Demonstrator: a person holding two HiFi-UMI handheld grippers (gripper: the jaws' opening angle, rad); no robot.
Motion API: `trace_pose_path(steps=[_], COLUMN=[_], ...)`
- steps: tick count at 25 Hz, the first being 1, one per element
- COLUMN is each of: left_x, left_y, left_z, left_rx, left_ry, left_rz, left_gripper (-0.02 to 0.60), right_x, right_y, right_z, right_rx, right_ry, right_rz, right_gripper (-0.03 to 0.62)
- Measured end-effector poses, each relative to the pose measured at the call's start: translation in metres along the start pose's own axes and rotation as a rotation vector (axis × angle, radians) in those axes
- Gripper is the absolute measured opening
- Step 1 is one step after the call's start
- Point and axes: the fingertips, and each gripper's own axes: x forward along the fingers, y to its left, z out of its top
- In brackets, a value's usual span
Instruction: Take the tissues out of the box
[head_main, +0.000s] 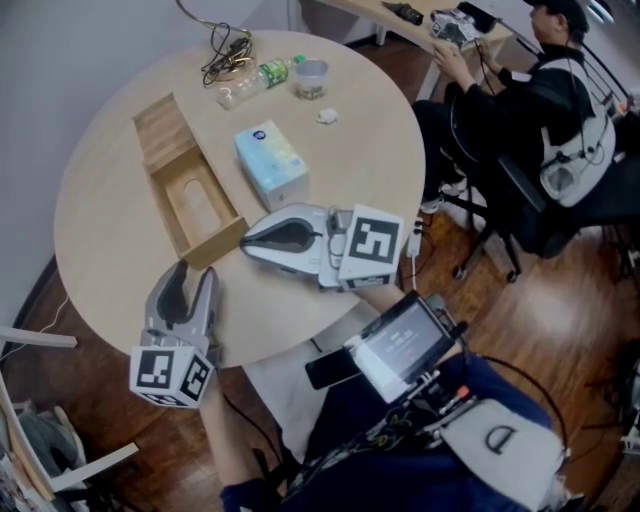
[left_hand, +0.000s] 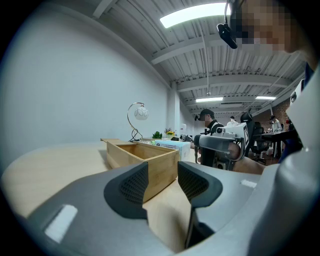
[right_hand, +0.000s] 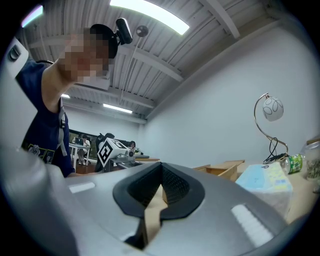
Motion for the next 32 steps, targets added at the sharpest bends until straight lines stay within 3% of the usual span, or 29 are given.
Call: trace_pose_path(steps=[32], left_x=[0.0010], left_y=[-0.0019], left_z=[0.0011], left_rx=[0.004], left_ry=[-0.001], left_rz=[-0.001], left_gripper=[0.190], right_x=[-0.0015], right_y=[-0.0028], right_z=[-0.0026], right_rx=[0.002], right_ry=[0.020], right_rz=[-0.019], right_gripper=[0.000])
